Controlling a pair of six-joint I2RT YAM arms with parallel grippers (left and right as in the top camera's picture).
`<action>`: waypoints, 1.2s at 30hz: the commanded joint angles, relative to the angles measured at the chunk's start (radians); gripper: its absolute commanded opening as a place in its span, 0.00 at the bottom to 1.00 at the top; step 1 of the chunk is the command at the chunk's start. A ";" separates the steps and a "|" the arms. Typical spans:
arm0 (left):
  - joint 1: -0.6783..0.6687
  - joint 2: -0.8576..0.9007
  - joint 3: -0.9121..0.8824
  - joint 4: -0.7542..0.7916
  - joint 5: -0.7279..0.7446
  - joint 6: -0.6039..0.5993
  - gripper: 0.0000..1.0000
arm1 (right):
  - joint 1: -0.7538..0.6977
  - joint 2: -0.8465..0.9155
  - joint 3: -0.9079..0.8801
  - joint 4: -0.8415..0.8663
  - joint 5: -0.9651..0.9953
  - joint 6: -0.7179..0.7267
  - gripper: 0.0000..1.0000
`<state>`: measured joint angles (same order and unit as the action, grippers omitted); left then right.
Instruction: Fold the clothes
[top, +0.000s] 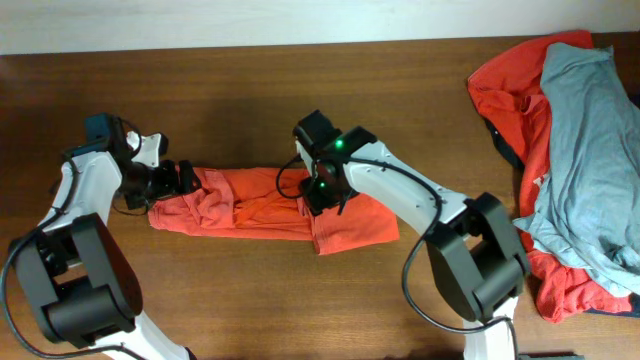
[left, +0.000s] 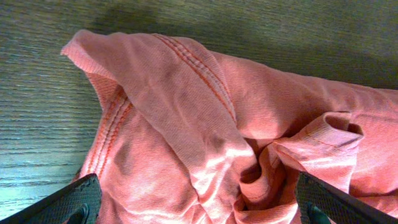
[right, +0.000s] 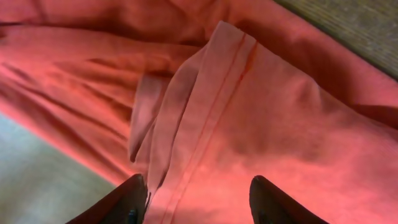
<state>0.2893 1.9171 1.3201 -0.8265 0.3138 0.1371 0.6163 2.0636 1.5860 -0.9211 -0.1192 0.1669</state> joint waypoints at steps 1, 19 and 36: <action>0.003 -0.023 -0.005 -0.003 -0.003 -0.010 0.99 | 0.007 0.037 0.012 0.018 0.031 0.053 0.58; 0.003 -0.023 -0.005 -0.002 -0.003 -0.009 0.99 | 0.075 0.066 0.011 0.050 0.007 0.056 0.64; 0.003 -0.023 -0.005 -0.005 -0.003 -0.009 0.99 | 0.077 0.105 0.009 0.043 0.105 0.086 0.31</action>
<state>0.2886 1.9171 1.3201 -0.8280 0.3138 0.1371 0.6880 2.1498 1.5860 -0.8776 -0.0376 0.2443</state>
